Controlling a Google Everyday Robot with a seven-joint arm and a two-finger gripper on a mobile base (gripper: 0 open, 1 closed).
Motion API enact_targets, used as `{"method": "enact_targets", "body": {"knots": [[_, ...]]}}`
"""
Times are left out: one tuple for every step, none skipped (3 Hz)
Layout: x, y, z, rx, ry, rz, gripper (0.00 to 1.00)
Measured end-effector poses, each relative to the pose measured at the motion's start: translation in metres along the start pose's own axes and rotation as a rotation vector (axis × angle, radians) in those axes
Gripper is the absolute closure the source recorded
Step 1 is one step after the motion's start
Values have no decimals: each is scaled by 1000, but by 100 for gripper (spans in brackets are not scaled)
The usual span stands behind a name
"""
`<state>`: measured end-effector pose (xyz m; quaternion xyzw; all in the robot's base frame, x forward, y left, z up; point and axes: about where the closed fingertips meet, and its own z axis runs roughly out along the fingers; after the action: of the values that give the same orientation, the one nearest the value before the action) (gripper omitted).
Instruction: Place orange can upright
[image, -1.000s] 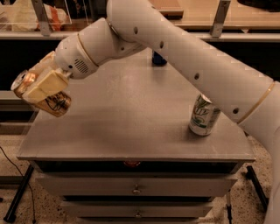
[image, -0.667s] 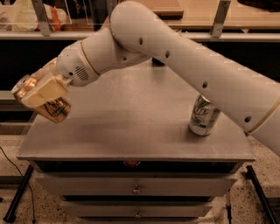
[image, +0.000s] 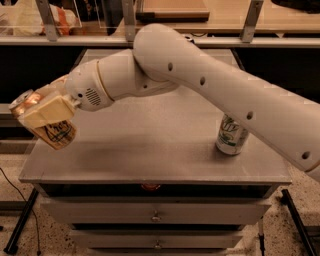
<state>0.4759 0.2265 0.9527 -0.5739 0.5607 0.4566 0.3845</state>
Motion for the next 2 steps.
{"method": "enact_targets", "body": {"knots": [[2,1,5,47,-50,21,100],[3,0,14,78,-85,30,100]]}}
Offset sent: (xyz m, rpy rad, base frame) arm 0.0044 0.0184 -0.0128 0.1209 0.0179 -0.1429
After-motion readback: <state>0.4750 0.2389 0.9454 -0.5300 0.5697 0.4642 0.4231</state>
